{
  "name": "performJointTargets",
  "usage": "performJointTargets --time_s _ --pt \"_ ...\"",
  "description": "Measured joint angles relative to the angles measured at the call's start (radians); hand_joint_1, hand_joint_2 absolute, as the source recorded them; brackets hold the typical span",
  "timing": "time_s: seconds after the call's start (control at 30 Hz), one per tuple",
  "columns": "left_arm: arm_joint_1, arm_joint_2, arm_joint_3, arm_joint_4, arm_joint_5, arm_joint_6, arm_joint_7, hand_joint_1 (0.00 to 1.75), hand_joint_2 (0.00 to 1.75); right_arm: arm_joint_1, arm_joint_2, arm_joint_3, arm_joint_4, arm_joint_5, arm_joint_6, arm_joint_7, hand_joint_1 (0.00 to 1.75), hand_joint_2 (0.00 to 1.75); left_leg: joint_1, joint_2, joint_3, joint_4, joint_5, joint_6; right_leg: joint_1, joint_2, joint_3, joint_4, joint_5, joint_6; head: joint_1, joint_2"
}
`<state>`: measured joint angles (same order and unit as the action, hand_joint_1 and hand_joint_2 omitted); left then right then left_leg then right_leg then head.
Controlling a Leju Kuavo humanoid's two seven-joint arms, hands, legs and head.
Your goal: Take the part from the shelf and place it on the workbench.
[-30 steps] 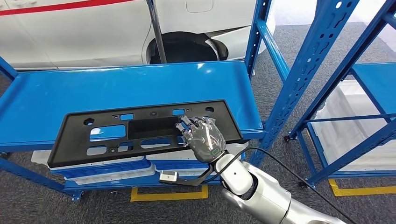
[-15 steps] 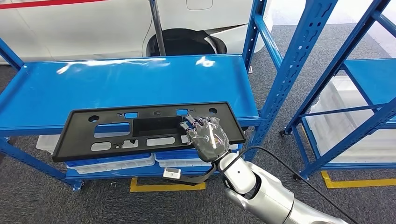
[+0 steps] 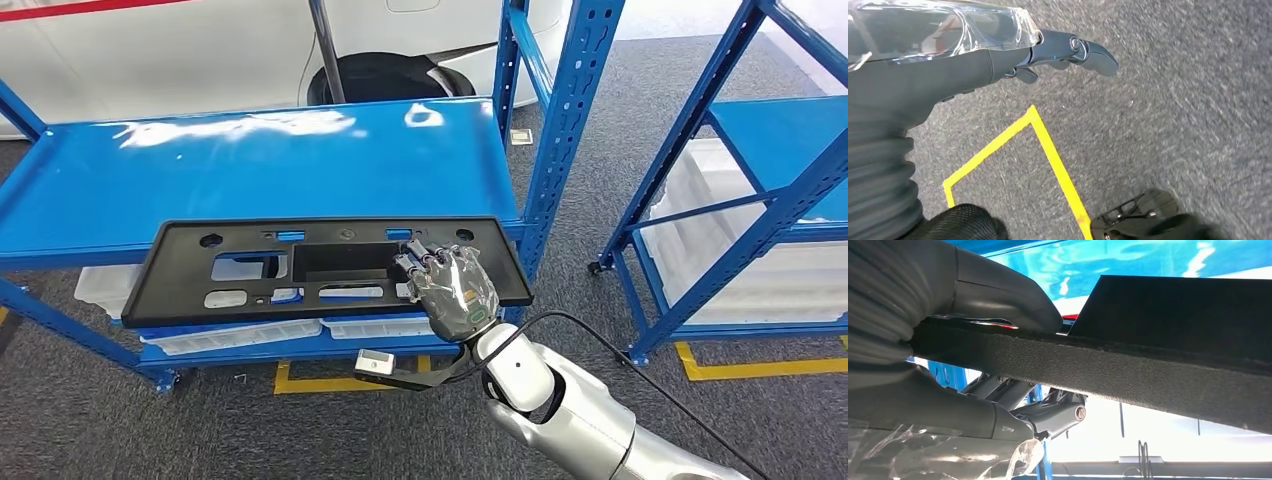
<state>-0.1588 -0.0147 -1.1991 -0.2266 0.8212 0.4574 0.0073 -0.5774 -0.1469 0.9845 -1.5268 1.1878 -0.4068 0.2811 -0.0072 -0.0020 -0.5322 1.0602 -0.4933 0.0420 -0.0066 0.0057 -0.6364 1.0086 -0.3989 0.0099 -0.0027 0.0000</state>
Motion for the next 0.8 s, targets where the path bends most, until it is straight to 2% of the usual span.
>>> performJointTargets --time_s 0.03,0.07,0.13,0.17,0.2,0.23,0.3,0.33,0.37,0.4,0.43,0.47,0.5,0.53,0.57,0.6,0.67,0.7,0.73,0.8 --pt "0.000 0.001 0.000 0.000 -0.002 0.000 0.000 0.00 1.75 0.000 0.000 -0.001 -0.002 -0.002 0.000 -0.001 1.75 1.75 -0.007 0.000 0.030 -0.053 0.004 0.009 -0.001 -0.002 -0.004 -0.002 0.008 0.004 0.000 0.000" --pt "0.001 0.002 -0.001 0.000 -0.003 -0.001 0.000 0.00 1.75 -0.001 0.000 -0.001 -0.004 -0.005 0.000 -0.002 1.75 1.75 -0.012 0.000 0.044 -0.083 0.004 0.016 -0.003 -0.003 -0.006 -0.005 0.016 0.010 0.000 0.000" --pt "0.003 0.002 -0.001 0.000 -0.004 -0.001 0.001 0.00 1.75 -0.002 0.000 -0.002 -0.006 -0.008 0.000 -0.003 1.75 1.75 -0.014 -0.001 0.040 -0.102 0.023 0.020 -0.006 -0.006 -0.008 -0.015 0.033 0.024 -0.002 0.000" --pt "0.003 0.002 -0.002 0.000 -0.005 -0.001 0.001 0.00 1.75 -0.002 -0.001 -0.004 -0.006 -0.009 -0.001 -0.003 1.75 1.75 -0.012 -0.001 0.037 -0.115 0.038 0.022 -0.005 -0.006 -0.013 -0.015 0.030 0.030 -0.002 0.000" --pt "0.004 0.001 -0.002 0.000 -0.005 -0.001 0.001 0.00 1.75 -0.003 -0.003 -0.005 -0.007 -0.010 -0.001 -0.003 1.75 1.75 -0.008 0.000 0.033 -0.127 0.056 0.025 -0.004 -0.005 -0.020 -0.003 0.010 0.035 -0.001 0.000" --pt "0.004 0.001 -0.002 0.000 -0.006 -0.001 0.001 0.00 1.75 -0.003 -0.005 -0.007 -0.008 -0.012 -0.001 -0.003 1.75 1.75 -0.004 0.001 0.027 -0.138 0.073 0.025 -0.003 -0.004 -0.032 0.028 -0.027 0.039 0.000 0.000" --pt "0.004 0.000 -0.002 0.000 -0.005 -0.002 0.001 0.00 1.75 -0.004 -0.008 -0.009 -0.009 -0.015 -0.001 -0.001 1.75 1.75 -0.003 0.002 0.006 -0.142 0.095 0.026 -0.005 -0.003 -0.060 0.138 -0.121 0.048 0.001 0.000" --pt "0.004 0.000 -0.002 0.000 -0.005 -0.002 0.001 0.00 1.75 -0.004 -0.010 -0.011 -0.010 -0.016 -0.001 0.000 1.75 1.75 -0.003 0.002 -0.007 -0.141 0.106 0.024 -0.007 -0.003 -0.068 0.194 -0.147 0.053 0.001 0.000" --pt "0.004 0.000 -0.002 0.000 -0.004 -0.002 0.001 0.00 1.75 -0.004 -0.012 -0.013 -0.010 -0.017 -0.001 0.001 1.75 1.75 -0.003 0.003 -0.021 -0.139 0.116 0.023 -0.009 -0.004 -0.066 0.230 -0.149 0.057 0.001 0.000" --pt "0.004 0.000 -0.002 0.000 -0.004 -0.002 0.001 0.00 1.75 -0.004 -0.014 -0.015 -0.010 -0.017 -0.001 0.002 1.75 1.75 -0.002 0.003 -0.035 -0.138 0.126 0.020 -0.010 -0.004 -0.049 0.235 -0.131 0.060 0.001 0.000" --pt "0.004 0.000 -0.002 0.000 -0.003 -0.002 0.001 0.00 1.75 -0.004 -0.016 -0.017 -0.010 -0.017 -0.001 0.002 1.75 1.75 -0.001 0.003 -0.049 -0.135 0.135 0.017 -0.012 -0.004 -0.015 0.205 -0.103 0.063 0.002 0.000" --pt "0.003 0.000 -0.002 0.000 -0.002 -0.002 0.001 0.00 1.75 -0.005 -0.017 -0.020 -0.010 -0.017 -0.001 0.002 1.75 1.75 0.000 0.003 -0.062 -0.129 0.142 0.013 -0.014 -0.004 0.034 0.144 -0.084 0.065 0.002 0.000" --pt "0.003 0.000 -0.002 0.000 -0.002 -0.001 0.001 0.00 1.75 -0.006 -0.018 -0.022 -0.010 -0.017 -0.002 0.002 1.75 1.75 0.000 0.003 -0.075 -0.122 0.148 0.008 -0.013 -0.003 0.086 0.070 -0.081 0.064 0.004 0.000" --pt "0.002 0.000 -0.002 0.000 -0.001 -0.001 0.001 0.00 1.75 -0.008 -0.018 -0.024 -0.011 -0.017 -0.002 0.002 1.75 1.75 0.000 0.003 -0.084 -0.116 0.155 0.002 -0.011 -0.003 0.125 0.011 -0.086 0.059 0.004 0.000" --pt "0.001 0.000 -0.002 0.000 -0.001 -0.001 0.001 0.00 1.75 -0.009 -0.018 -0.026 -0.012 -0.017 -0.002 0.002 1.75 1.75 -0.001 0.003 -0.091 -0.111 0.162 -0.004 -0.009 -0.001 0.148 -0.029 -0.096 0.051 0.005 0.000" --pt "0.001 0.000 -0.002 0.000 -0.001 -0.001 0.001 0.00 1.75 -0.011 -0.019 -0.027 -0.012 -0.017 -0.002 0.003 1.75 1.75 -0.001 0.003 -0.096 -0.109 0.169 -0.009 -0.005 0.000 0.154 -0.044 -0.100 0.042 0.005 0.000" --pt "0.002 0.001 -0.002 0.000 -0.001 -0.001 0.001 0.00 1.75 -0.013 -0.020 -0.029 -0.013 -0.016 -0.002 0.005 1.75 1.75 0.002 0.002 -0.104 -0.105 0.172 -0.021 -0.006 -0.002 0.142 -0.045 -0.086 0.021 0.005 0.000" --pt "0.002 0.001 -0.002 0.000 -0.001 0.000 0.001 0.00 1.75 -0.014 -0.020 -0.029 -0.013 -0.015 -0.001 0.006 1.75 1.75 0.005 0.002 -0.113 -0.086 0.151 -0.027 -0.007 -0.004 0.134 -0.045 -0.077 0.010 0.004 0.000" --pt "0.002 0.001 -0.001 0.000 -0.001 0.001 0.001 0.00 1.75 -0.015 -0.021 -0.029 -0.013 -0.015 -0.001 0.008 1.75 1.75 0.008 0.002 -0.127 -0.048 0.113 -0.034 -0.008 -0.005 0.125 -0.046 -0.067 0.002 0.004 0.000" --pt "0.001 0.002 -0.001 0.000 -0.002 0.002 0.001 0.00 1.75 -0.016 -0.021 -0.029 -0.014 -0.013 0.000 0.009 1.75 1.75 0.013 0.002 -0.166 0.084 0.011 -0.047 -0.009 -0.006 0.100 -0.046 -0.047 -0.005 0.002 0.000"
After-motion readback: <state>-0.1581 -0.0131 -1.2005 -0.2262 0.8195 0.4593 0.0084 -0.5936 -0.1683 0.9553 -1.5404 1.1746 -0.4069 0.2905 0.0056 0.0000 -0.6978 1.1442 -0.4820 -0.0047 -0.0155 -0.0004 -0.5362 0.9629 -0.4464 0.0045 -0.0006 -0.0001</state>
